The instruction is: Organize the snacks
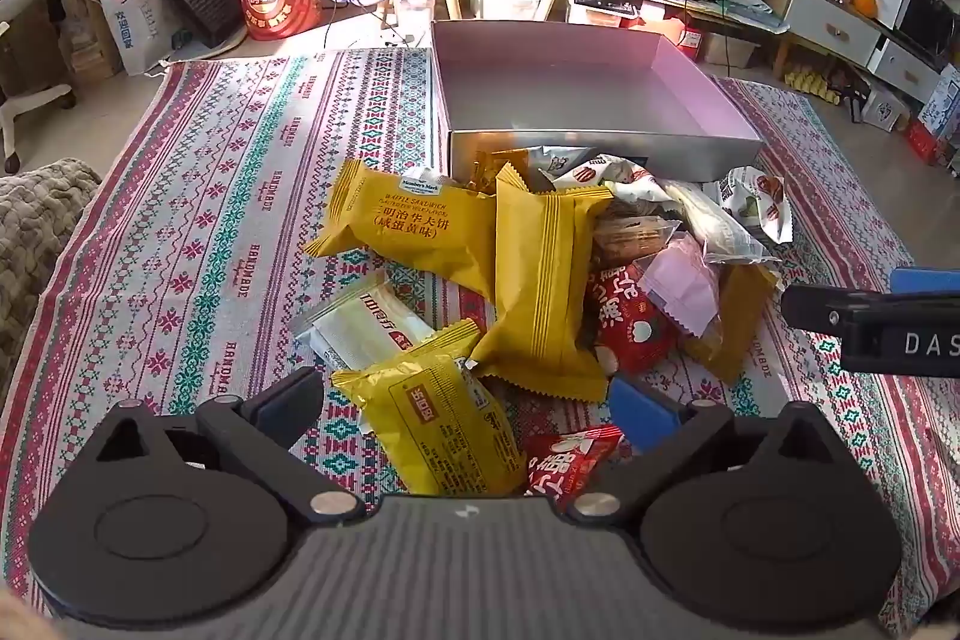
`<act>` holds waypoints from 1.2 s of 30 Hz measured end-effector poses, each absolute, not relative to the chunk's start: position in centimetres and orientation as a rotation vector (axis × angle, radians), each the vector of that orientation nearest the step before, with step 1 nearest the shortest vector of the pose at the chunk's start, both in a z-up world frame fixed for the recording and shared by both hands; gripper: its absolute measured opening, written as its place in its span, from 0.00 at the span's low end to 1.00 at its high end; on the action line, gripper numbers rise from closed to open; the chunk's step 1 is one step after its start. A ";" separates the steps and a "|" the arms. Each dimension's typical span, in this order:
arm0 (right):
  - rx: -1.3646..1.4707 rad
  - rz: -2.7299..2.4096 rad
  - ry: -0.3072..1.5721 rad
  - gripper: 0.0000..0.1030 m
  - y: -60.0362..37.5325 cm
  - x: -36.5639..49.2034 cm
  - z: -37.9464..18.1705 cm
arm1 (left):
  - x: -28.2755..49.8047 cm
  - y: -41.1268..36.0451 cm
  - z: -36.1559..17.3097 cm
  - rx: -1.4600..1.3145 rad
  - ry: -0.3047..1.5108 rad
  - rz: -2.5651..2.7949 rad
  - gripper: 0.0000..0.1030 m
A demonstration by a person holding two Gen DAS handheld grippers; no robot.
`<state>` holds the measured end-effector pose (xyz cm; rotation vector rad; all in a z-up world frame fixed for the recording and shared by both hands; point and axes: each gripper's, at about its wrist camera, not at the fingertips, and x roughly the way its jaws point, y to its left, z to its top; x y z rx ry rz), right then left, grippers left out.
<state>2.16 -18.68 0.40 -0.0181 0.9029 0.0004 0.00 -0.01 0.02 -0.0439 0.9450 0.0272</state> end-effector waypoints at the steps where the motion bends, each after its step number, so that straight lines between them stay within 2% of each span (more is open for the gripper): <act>1: -0.015 0.005 0.902 0.99 -18.7 2.2 0.4 | 0.0 0.0 0.0 -0.040 0.939 0.030 1.00; 24: 0.047 0.034 0.958 0.99 -18.7 2.4 -0.2 | -0.1 -0.2 0.4 -0.044 0.924 0.014 1.00; 36: -0.004 0.002 0.926 0.99 -18.1 2.5 0.0 | 0.0 0.2 0.3 -0.055 0.925 0.028 1.00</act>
